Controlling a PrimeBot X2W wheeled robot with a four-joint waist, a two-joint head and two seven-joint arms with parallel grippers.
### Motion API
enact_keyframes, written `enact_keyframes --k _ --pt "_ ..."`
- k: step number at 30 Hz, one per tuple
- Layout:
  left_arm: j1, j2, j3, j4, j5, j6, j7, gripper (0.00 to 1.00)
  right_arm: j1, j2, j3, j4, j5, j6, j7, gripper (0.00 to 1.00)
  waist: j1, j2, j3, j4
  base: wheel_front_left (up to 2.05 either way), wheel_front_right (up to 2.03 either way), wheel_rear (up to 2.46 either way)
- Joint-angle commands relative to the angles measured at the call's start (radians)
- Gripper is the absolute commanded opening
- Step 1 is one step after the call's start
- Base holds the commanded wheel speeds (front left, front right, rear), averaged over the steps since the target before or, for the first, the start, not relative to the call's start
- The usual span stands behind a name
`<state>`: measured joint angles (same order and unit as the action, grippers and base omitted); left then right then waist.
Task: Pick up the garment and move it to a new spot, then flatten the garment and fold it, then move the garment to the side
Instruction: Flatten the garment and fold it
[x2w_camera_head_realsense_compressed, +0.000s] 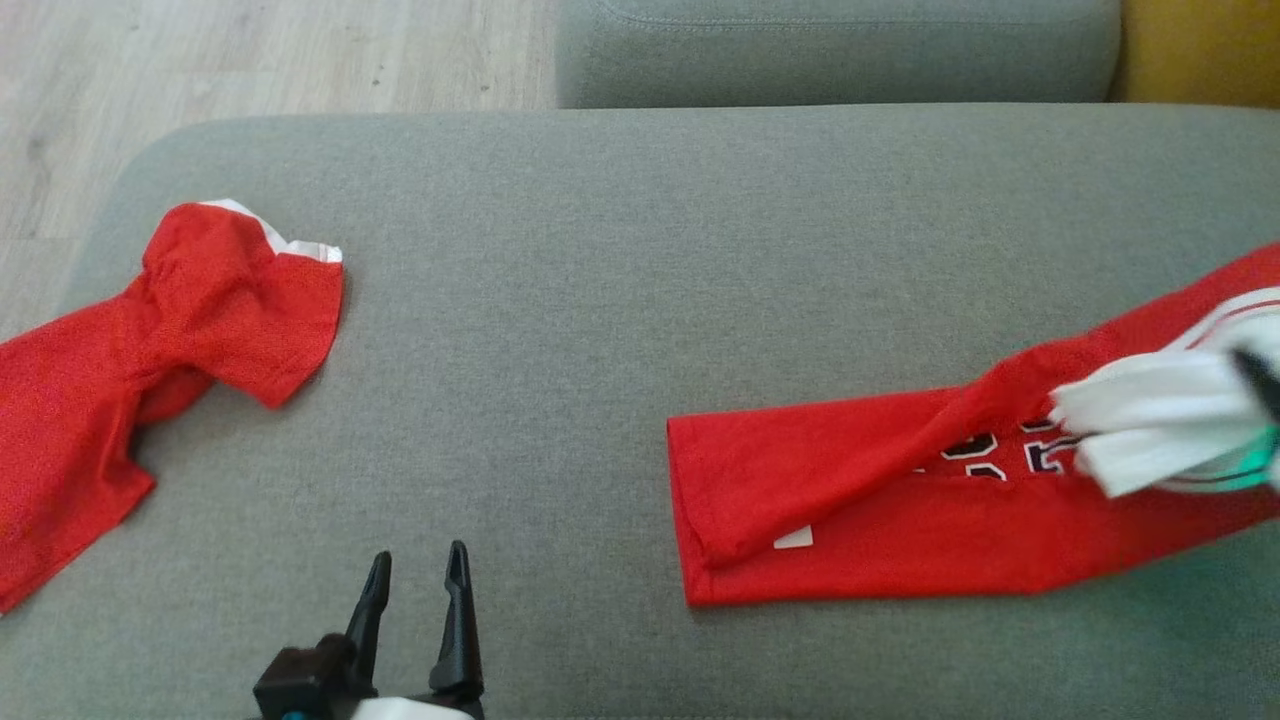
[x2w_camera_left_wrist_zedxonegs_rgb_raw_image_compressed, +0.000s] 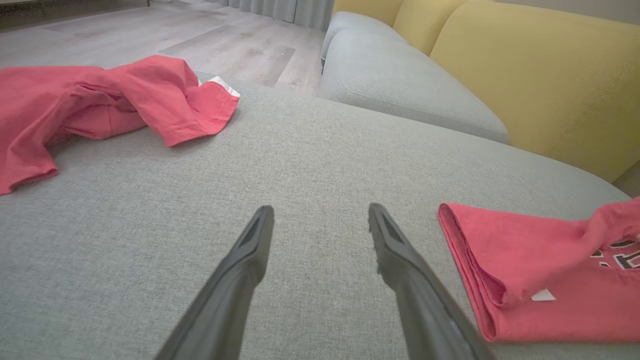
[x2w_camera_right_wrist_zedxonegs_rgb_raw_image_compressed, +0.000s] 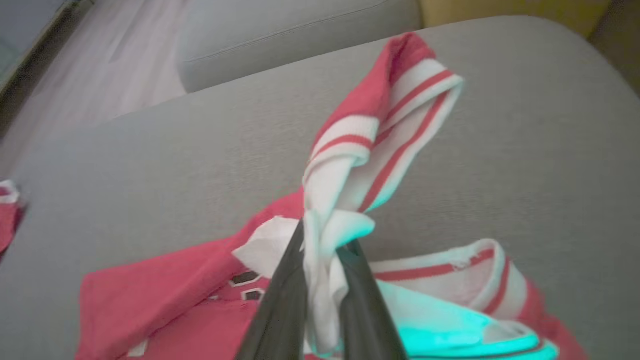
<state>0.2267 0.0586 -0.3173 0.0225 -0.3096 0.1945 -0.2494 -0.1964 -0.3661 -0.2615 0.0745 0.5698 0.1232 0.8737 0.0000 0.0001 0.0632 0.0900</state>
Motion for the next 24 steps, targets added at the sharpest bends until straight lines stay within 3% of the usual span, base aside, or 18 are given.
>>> enact_keyframes --k 1,7,13,18,24 --pt "-0.013 -0.008 0.026 -0.029 -0.001 0.003 -0.012 1.0 -0.009 -0.01 0.024 -0.049 0.012 0.008 0.008 0.0 0.0 -0.0001 0.001 -0.001 0.0 0.0 0.0" --pt "-0.027 -0.008 0.017 -0.016 0.008 0.0 -0.012 1.0 0.034 0.11 0.18 -0.171 0.034 0.008 0.075 0.0 0.0 -0.0001 0.008 0.002 0.0 0.0 0.0" --pt "-0.037 -0.008 0.007 -0.002 0.021 -0.003 -0.012 1.0 0.049 0.28 0.313 -0.114 -0.008 0.008 0.008 0.0 0.0 -0.0001 0.004 0.017 0.0 0.0 0.0" --pt "-0.047 -0.008 0.011 0.01 0.037 -0.01 -0.012 1.0 0.048 0.314 0.389 -0.024 -0.007 0.008 -0.084 0.0 0.0 -0.0001 0.001 0.034 0.0 0.0 0.0" --pt "-0.054 -0.008 0.024 0.014 0.049 -0.014 -0.012 1.0 0.02 0.316 0.491 0.08 0.1 0.008 -0.205 0.0 0.0 -0.0001 0.004 0.041 0.0 0.0 0.0"
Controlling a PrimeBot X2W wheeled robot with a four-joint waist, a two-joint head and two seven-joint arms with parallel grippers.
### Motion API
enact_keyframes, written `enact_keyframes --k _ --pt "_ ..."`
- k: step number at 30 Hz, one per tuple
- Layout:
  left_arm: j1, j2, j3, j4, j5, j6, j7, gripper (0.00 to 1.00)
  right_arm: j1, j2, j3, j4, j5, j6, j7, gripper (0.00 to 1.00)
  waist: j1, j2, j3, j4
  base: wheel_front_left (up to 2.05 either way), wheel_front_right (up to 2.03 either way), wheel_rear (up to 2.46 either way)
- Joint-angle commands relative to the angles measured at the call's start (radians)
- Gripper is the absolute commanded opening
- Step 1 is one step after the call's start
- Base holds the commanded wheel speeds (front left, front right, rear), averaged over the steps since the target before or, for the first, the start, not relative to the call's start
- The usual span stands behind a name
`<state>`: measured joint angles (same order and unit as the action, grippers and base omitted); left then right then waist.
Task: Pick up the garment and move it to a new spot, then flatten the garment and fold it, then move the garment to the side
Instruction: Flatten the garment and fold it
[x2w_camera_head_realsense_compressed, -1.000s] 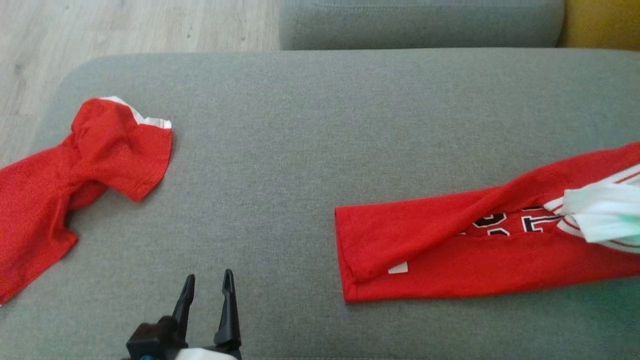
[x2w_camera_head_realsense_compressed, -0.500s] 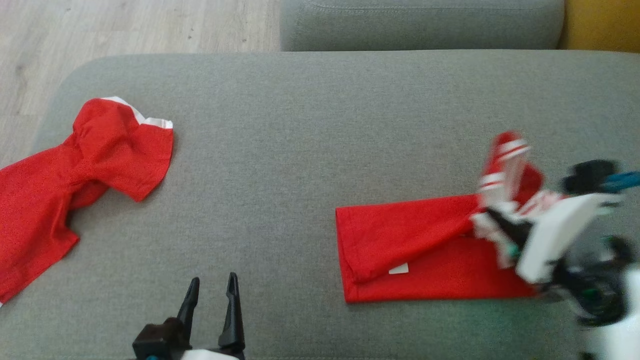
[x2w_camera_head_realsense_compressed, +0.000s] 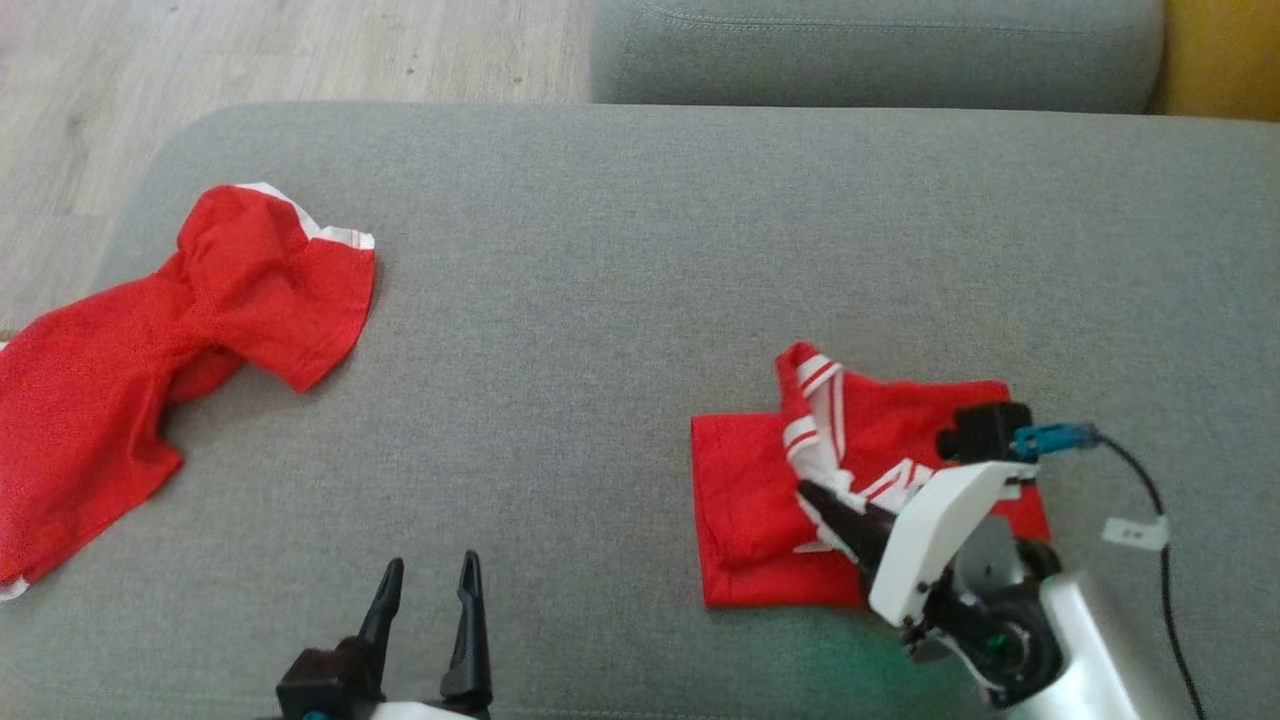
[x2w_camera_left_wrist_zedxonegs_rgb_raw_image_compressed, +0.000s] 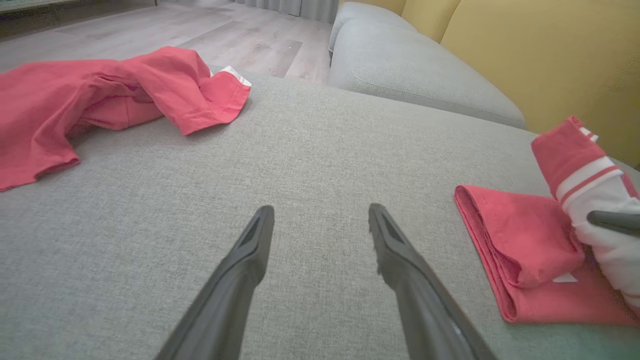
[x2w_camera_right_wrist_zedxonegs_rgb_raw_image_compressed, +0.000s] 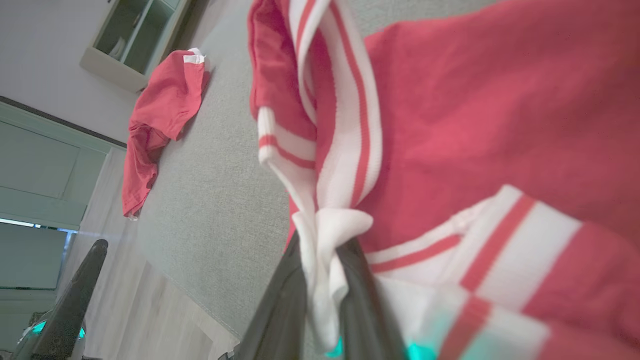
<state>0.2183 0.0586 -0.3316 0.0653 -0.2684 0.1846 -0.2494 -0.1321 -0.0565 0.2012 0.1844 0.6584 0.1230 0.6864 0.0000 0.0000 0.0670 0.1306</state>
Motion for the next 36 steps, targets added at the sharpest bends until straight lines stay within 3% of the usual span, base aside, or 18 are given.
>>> enact_keyframes --k 1,14,16,17,18,19,26,29,31,34,36 --pt "-0.046 -0.008 0.041 -0.028 0.009 -0.005 -0.012 1.0 -0.051 0.006 0.041 -0.014 0.021 0.008 -0.033 0.0 0.0 0.0 0.0 0.001 0.0 0.0 0.0" --pt "-0.064 -0.008 0.058 0.002 0.025 -0.026 -0.012 1.0 -0.172 0.006 0.165 0.18 0.125 0.008 -0.166 0.0 0.0 0.0 -0.004 0.007 0.0 0.0 0.0" --pt "-0.065 -0.008 0.06 0.004 0.026 -0.027 -0.012 1.0 -0.177 0.006 0.175 0.189 0.138 0.008 -0.174 0.05 0.0 0.0 -0.004 0.007 0.0 0.0 0.0" --pt "-0.065 -0.008 0.062 0.005 0.027 -0.028 -0.012 1.0 -0.182 0.006 0.188 0.194 0.158 0.008 -0.181 0.35 0.0 0.0 -0.005 0.007 0.0 0.0 0.0" --pt "-0.064 -0.008 0.065 0.006 0.028 -0.028 -0.012 1.0 -0.184 0.006 0.202 0.197 0.186 0.008 -0.187 0.77 0.0 0.0 -0.005 0.006 0.0 0.0 0.0" --pt "-0.064 -0.008 0.068 0.006 0.028 -0.029 -0.012 1.0 -0.187 0.006 0.212 0.2 0.209 0.008 -0.196 1.0 0.0 0.0 -0.005 0.004 0.0 0.0 0.0" --pt "-0.05 -0.008 0.088 0.01 0.032 -0.03 -0.012 1.0 -0.208 0.006 0.262 0.148 0.371 0.008 -0.321 1.0 0.0 0.0 -0.012 -0.03 0.0 0.0 0.0" --pt "-0.046 -0.008 0.102 0.008 0.036 -0.031 -0.012 1.0 -0.195 0.006 0.245 0.085 0.383 0.008 -0.379 1.0 0.0 0.0 -0.021 -0.048 0.0 0.0 0.0" --pt "-0.04 -0.008 0.113 0.004 0.038 -0.031 -0.012 1.0 -0.178 0.005 0.201 0.049 0.276 0.008 -0.421 1.0 0.0 0.0 -0.028 -0.06 0.0 0.0 0.0" --pt "-0.031 -0.008 0.13 -0.006 0.047 -0.036 -0.012 1.0 -0.096 -0.027 0.078 -0.042 0.002 0.008 -0.488 1.0 0.0 0.0 -0.043 -0.075 0.0 0.0 0.0" --pt "-0.028 -0.008 0.14 -0.01 0.05 -0.038 -0.012 1.0 -0.039 -0.034 0.018 -0.092 -0.095 0.008 -0.498 1.0 0.0 0.0 -0.051 -0.082 0.0 0.0 0.0"
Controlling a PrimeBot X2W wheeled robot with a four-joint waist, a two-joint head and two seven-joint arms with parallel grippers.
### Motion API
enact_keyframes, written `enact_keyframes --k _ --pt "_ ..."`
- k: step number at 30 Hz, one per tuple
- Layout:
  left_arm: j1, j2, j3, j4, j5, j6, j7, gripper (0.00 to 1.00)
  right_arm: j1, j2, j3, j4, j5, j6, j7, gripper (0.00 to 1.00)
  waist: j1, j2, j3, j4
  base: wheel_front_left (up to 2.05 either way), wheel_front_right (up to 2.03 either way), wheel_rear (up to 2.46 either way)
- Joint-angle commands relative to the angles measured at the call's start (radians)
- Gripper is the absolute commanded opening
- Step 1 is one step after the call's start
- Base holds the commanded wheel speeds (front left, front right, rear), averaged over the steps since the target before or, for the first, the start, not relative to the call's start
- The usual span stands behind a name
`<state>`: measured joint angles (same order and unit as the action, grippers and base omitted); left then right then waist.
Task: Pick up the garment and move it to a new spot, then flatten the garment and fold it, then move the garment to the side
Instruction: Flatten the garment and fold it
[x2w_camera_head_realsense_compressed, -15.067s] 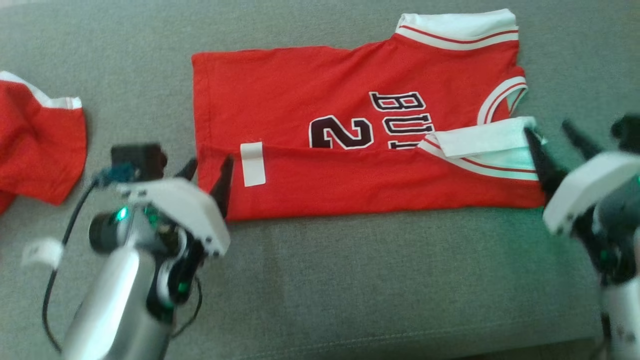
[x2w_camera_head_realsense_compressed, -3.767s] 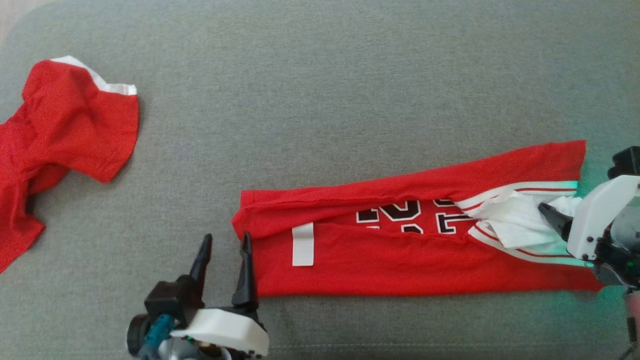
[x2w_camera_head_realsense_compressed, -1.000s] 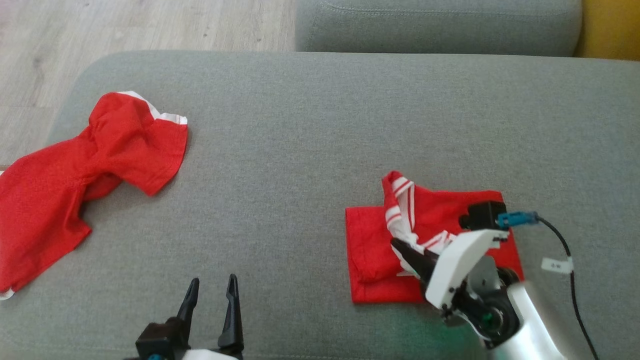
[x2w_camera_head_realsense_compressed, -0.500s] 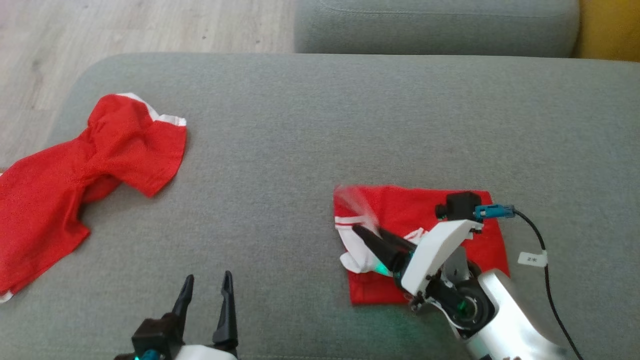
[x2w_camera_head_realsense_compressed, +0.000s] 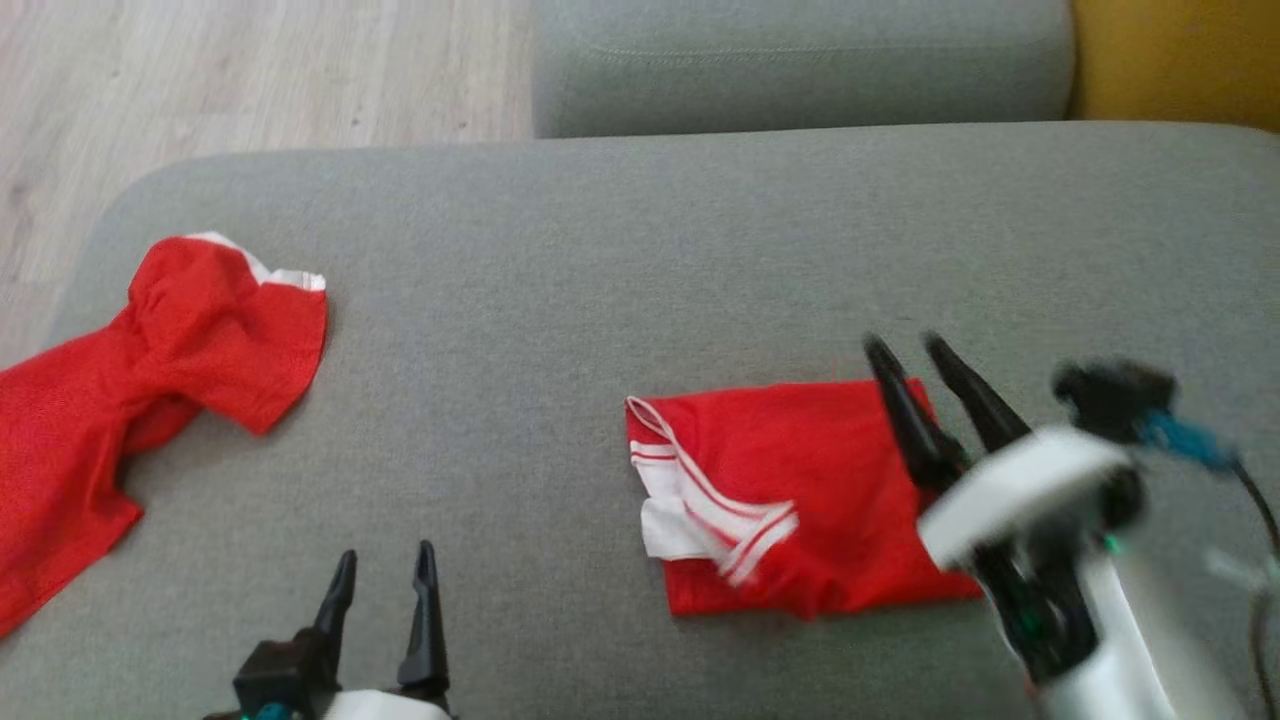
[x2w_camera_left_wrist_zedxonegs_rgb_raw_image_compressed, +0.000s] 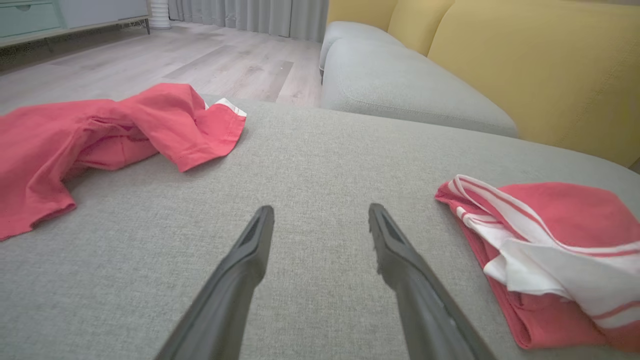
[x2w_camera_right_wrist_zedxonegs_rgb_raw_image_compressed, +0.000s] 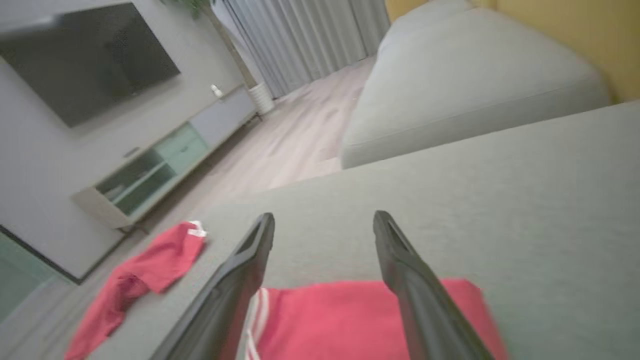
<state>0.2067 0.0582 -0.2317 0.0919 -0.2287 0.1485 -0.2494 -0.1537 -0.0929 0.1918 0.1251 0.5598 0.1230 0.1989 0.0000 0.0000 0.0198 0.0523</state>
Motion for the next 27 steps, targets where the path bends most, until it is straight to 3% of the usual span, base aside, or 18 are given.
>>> enact_keyframes --k 1,8,15,22,27 --pt "-0.015 -0.008 0.045 -0.04 0.011 -0.001 -0.012 1.0 0.011 0.001 -0.005 -0.054 -0.039 0.008 -0.018 1.0 0.0 0.0 -0.006 -0.005 0.0 0.0 0.0" --pt "-0.009 -0.008 0.077 -0.051 0.032 -0.015 -0.012 1.0 0.181 -0.012 -0.159 -0.134 -0.27 0.008 -0.118 1.0 0.0 0.0 -0.026 -0.006 0.0 0.0 0.0" --pt "-0.006 -0.008 0.119 -0.031 0.065 -0.069 -0.012 1.0 0.298 -0.001 -0.273 -0.114 -0.454 0.008 -0.333 1.0 0.0 0.0 -0.047 0.003 0.0 0.0 0.0" --pt "0.001 -0.008 0.15 0.001 0.08 -0.129 -0.012 1.0 0.352 0.026 -0.315 -0.017 -0.51 0.008 -0.432 1.0 0.0 0.0 -0.065 -0.004 0.0 0.0 0.0" --pt "0.004 -0.008 0.173 0.012 0.082 -0.144 -0.012 1.0 0.343 0.031 -0.314 0.025 -0.52 0.008 -0.445 1.0 0.0 0.0 -0.067 -0.014 0.0 0.0 0.0"
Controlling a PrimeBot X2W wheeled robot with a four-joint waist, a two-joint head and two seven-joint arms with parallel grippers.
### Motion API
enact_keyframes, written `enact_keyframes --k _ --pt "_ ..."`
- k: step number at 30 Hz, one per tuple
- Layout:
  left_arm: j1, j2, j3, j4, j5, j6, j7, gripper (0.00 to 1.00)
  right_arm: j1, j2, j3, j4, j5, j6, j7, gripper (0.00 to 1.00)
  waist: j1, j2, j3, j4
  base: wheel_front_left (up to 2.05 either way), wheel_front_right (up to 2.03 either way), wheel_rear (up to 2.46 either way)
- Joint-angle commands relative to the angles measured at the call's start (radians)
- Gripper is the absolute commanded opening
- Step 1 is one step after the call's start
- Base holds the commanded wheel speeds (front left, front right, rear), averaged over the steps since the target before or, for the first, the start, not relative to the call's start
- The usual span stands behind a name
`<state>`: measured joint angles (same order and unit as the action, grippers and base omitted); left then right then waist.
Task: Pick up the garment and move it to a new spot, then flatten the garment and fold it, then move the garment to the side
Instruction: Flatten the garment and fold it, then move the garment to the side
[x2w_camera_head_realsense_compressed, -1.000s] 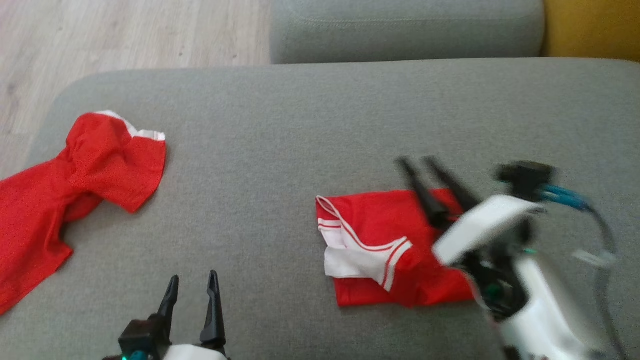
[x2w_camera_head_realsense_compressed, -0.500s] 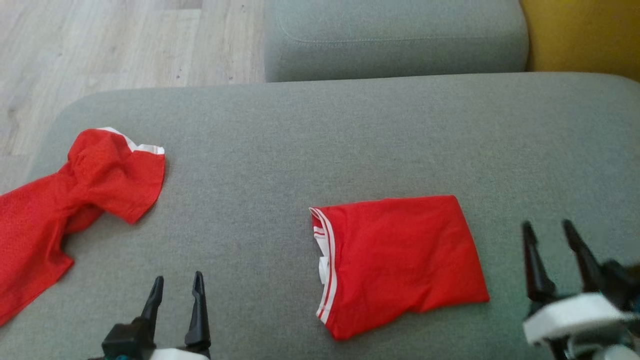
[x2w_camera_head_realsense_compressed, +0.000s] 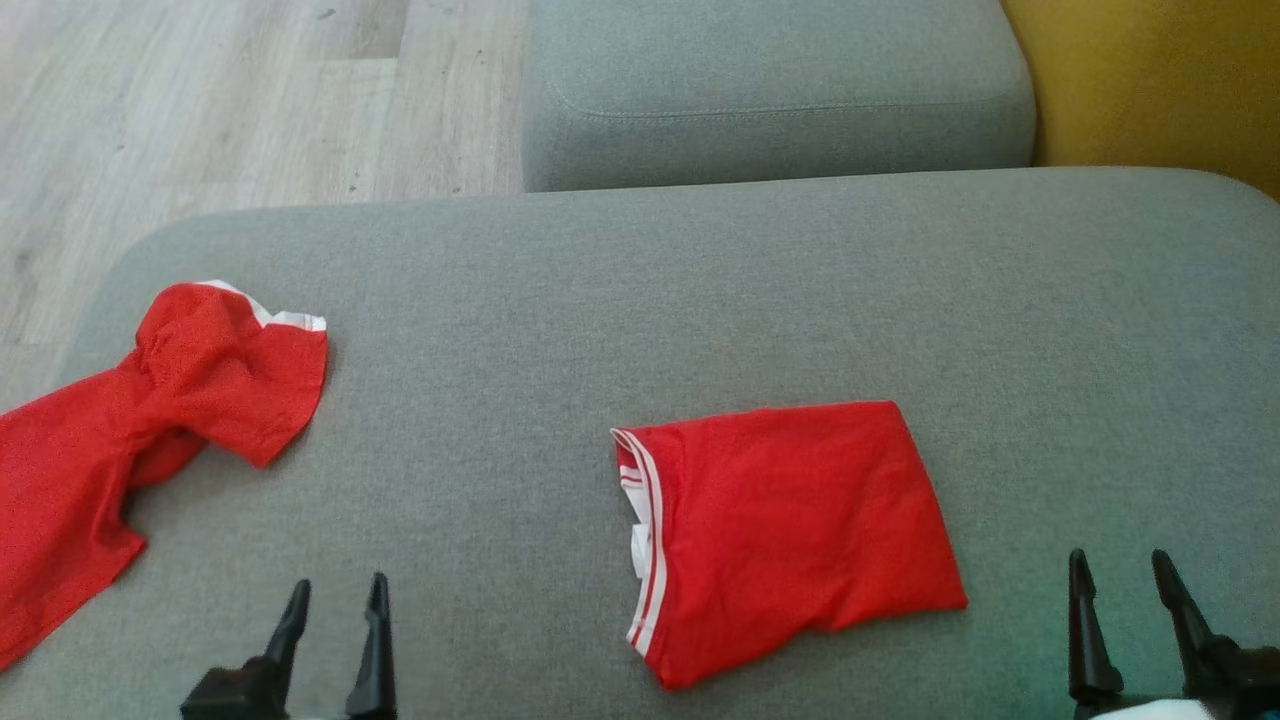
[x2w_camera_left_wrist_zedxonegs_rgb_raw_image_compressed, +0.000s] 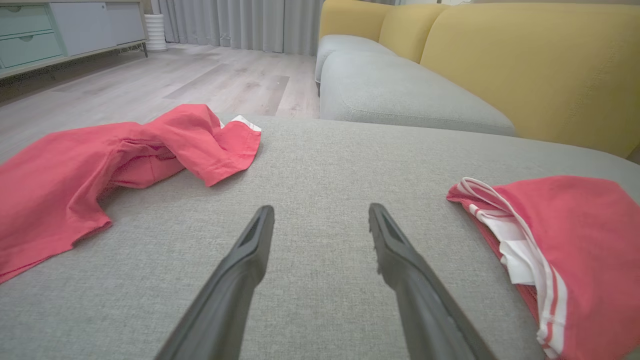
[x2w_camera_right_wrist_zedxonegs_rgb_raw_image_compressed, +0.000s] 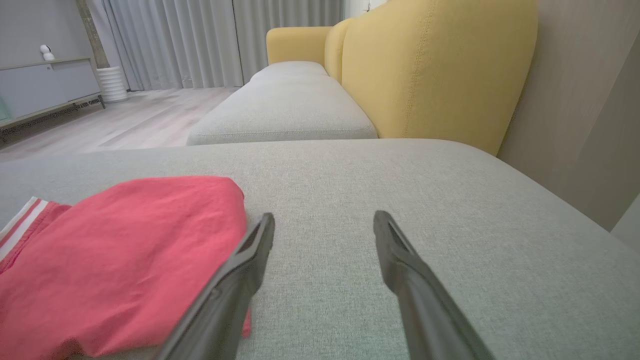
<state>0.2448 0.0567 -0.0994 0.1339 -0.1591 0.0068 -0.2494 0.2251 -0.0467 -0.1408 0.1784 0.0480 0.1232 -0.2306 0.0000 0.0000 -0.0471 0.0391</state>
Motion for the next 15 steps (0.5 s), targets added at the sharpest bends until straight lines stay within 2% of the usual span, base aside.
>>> enact_keyframes --k 1,15 --pt "-0.034 -0.006 0.047 -0.028 0.014 -0.004 -0.012 1.0 -0.039 -0.015 0.02 -0.02 -0.01 0.008 -0.018 1.0 0.0 0.0 0.001 -0.003 0.0 0.0 0.0" --pt "-0.042 -0.006 0.093 -0.004 0.031 -0.022 -0.012 1.0 -0.075 -0.011 0.032 0.039 -0.015 0.008 -0.03 1.0 0.0 0.0 0.011 0.003 0.0 0.0 0.0"
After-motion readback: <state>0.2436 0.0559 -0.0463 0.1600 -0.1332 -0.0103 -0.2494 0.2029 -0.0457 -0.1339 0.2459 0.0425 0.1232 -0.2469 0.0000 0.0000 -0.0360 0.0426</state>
